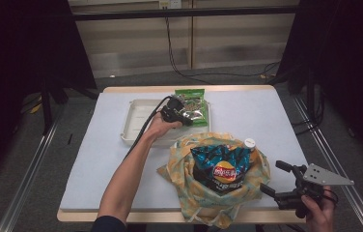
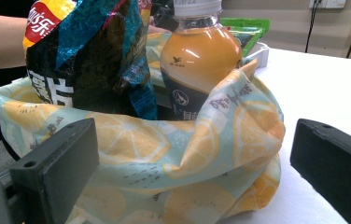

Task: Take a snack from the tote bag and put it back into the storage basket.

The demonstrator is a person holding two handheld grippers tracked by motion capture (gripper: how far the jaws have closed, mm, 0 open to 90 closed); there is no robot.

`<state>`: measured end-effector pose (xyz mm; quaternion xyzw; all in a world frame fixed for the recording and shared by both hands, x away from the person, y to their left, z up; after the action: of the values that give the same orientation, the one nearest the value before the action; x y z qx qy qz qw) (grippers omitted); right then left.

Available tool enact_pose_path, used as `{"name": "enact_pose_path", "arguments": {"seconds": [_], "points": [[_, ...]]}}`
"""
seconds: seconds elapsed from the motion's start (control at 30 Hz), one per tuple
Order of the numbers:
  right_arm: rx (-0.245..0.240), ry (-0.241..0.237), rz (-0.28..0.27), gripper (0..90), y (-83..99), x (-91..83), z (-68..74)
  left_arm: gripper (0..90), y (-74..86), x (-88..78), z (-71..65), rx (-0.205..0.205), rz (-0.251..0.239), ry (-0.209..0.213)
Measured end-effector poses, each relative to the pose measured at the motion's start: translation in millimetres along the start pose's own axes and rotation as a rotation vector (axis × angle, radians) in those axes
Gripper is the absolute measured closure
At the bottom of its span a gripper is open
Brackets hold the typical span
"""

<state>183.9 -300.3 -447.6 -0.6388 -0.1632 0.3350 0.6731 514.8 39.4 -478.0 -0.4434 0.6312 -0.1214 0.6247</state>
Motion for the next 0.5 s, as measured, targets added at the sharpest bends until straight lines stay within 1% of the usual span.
{"name": "enact_pose_path", "arguments": {"seconds": [0.07,0.13,0.17,0.27,0.3,0.33,0.37,0.4,0.47,0.5], "points": [[-0.001,0.0,0.0,0.6,0.0,0.0,0.0,90.0,-2.1,1.7,1.1,-0.007,0.006,-0.01],[0.001,-0.003,0.003,0.6,0.0,0.2,0.7,90.0,-4.9,2.8,2.8,-0.002,0.022,-0.02],[0.002,-0.003,0.003,0.6,0.0,0.3,0.7,90.0,-5.4,3.9,3.4,-0.002,0.016,-0.027],[0.003,0.006,-0.002,0.6,0.2,0.3,-0.2,90.0,-6.9,5.8,6.6,0.002,0.031,-0.036],[0.003,0.005,-0.003,0.6,0.4,0.1,-0.5,90.0,-6.4,6.7,7.3,-0.007,0.029,-0.04],[0.006,0.001,-0.001,0.6,0.3,-0.5,-0.6,90.0,-6.0,6.8,9.7,0.0,0.04,-0.049],[0.005,0.004,-0.004,0.6,0.2,-0.8,-0.7,90.0,-4.4,7.8,11.5,-0.018,0.031,-0.054],[0.001,0.002,-0.002,0.6,0.3,-1.0,-0.8,90.0,-3.8,7.5,13.4,-0.02,0.025,-0.051],[0.004,0.002,0.0,0.6,0.4,-0.9,-0.4,90.0,-3.4,8.0,16.4,-0.043,0.005,-0.066],[0.004,-0.001,-0.001,0.6,0.4,-0.6,-0.4,90.0,-4.4,6.9,18.8,-0.031,0.029,-0.065]]}}
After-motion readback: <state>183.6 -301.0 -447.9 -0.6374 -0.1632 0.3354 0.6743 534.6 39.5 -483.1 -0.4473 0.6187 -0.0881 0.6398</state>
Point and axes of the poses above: each handheld gripper's, and its own axes: x roughly forward along the jaws, y roughly out of its underside, z roughly to its left, the point moved 1 cm from there along x, roughly forward along the jaws, and after that the axes turned 4 degrees about -z, right-handed, at the moved point
